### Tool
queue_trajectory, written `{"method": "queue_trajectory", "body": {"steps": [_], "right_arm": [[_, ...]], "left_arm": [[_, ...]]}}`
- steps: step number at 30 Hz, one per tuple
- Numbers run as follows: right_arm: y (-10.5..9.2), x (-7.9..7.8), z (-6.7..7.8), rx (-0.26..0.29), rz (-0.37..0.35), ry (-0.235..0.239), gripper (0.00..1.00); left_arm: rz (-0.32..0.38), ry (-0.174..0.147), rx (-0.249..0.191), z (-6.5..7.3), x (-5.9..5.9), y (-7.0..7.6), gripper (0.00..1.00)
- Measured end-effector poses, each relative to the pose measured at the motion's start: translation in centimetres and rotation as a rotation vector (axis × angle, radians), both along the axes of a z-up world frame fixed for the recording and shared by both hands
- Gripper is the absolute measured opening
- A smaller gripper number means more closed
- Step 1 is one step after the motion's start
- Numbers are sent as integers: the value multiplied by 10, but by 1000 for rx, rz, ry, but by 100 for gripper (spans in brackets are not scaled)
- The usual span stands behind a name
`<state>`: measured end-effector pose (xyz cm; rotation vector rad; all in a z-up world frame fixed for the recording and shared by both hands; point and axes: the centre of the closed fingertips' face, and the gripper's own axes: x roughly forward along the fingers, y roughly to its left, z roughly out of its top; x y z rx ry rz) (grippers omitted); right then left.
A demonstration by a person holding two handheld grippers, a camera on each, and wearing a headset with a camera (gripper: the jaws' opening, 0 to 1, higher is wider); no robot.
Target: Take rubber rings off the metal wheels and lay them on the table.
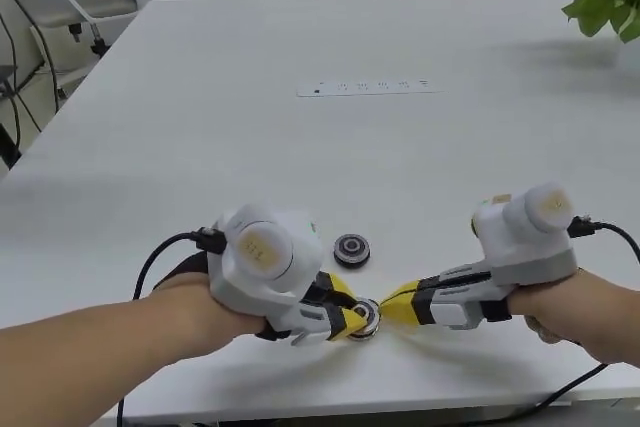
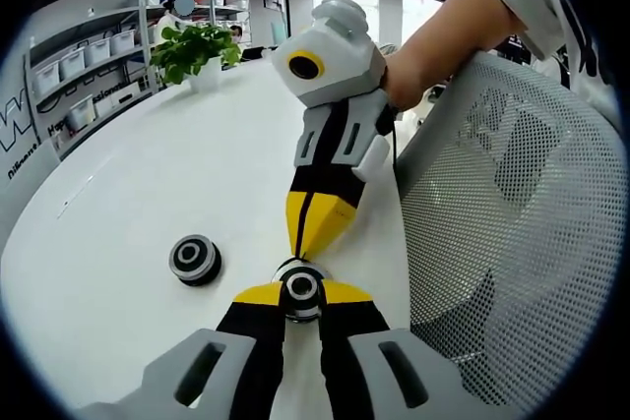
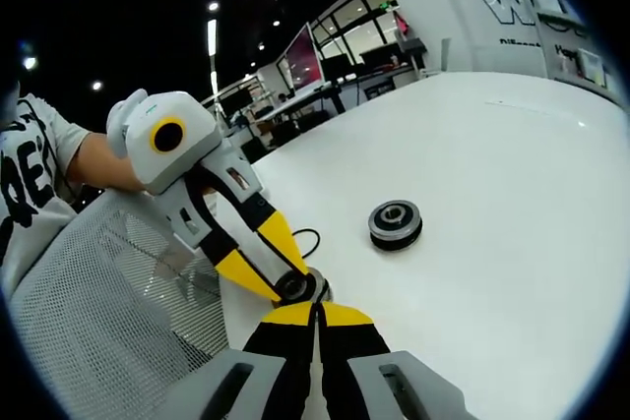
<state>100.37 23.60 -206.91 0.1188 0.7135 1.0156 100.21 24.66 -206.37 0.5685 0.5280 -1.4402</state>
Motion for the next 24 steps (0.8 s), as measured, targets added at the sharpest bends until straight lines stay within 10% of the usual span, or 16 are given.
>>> {"method": "queue_trajectory", "body": {"steps": [24], "right_arm": [[4, -3, 6, 21, -4, 9, 0]], "left_arm": [[6, 0, 5, 0, 0, 0, 7]]}}
